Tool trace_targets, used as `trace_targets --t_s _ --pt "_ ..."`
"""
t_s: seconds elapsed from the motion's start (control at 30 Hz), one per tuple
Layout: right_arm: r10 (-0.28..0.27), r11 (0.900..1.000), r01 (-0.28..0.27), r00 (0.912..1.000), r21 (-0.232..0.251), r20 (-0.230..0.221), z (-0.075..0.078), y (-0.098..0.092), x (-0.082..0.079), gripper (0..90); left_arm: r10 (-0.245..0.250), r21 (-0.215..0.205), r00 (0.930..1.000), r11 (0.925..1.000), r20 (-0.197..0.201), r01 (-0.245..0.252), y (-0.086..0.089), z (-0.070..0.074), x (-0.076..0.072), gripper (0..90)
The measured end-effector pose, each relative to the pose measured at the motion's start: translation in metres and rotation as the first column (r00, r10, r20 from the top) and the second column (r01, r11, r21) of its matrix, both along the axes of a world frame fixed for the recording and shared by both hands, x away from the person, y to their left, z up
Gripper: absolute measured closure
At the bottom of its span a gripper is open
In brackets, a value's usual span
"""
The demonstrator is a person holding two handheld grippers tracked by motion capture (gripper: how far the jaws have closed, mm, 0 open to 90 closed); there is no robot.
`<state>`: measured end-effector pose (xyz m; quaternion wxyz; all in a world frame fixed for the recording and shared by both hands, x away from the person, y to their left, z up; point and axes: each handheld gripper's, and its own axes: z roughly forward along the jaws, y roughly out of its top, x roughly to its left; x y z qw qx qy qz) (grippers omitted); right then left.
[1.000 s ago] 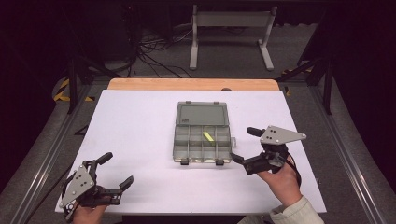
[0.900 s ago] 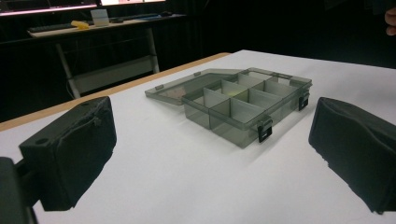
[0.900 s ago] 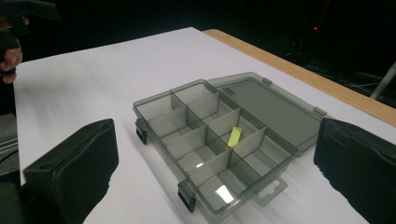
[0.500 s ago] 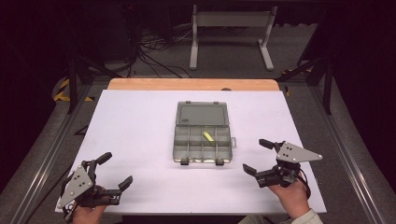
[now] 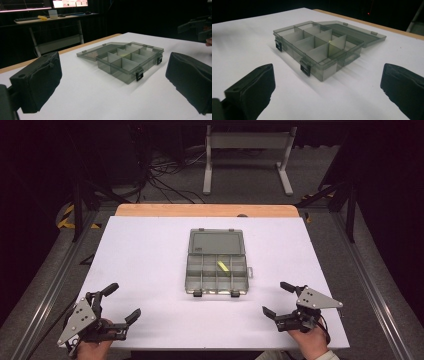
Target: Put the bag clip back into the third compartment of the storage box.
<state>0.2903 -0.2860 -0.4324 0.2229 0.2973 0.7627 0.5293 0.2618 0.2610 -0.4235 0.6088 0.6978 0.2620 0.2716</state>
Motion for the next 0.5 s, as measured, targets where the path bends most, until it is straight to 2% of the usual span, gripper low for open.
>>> trace_targets --t_s 0.17,0.33,0.5 --pt "-0.010 1.000 0.010 0.9998 -0.024 -0.019 -0.009 0.002 -0.001 0.4 -0.006 -0.016 0.9999 0.9999 0.009 0.006 0.002 0.001 0.000 0.9" --pt "0.005 1.000 -0.006 0.9989 -0.021 -0.047 -0.015 0.004 0.001 0.4 0.006 -0.017 0.9998 0.9998 0.021 -0.006 0.005 0.003 -0.002 0.8" --pt "0.014 0.999 -0.016 0.9991 -0.033 -0.040 -0.015 0.008 0.001 0.4 0.015 -0.015 0.9994 0.9998 0.030 -0.015 0.008 0.004 -0.003 0.8"
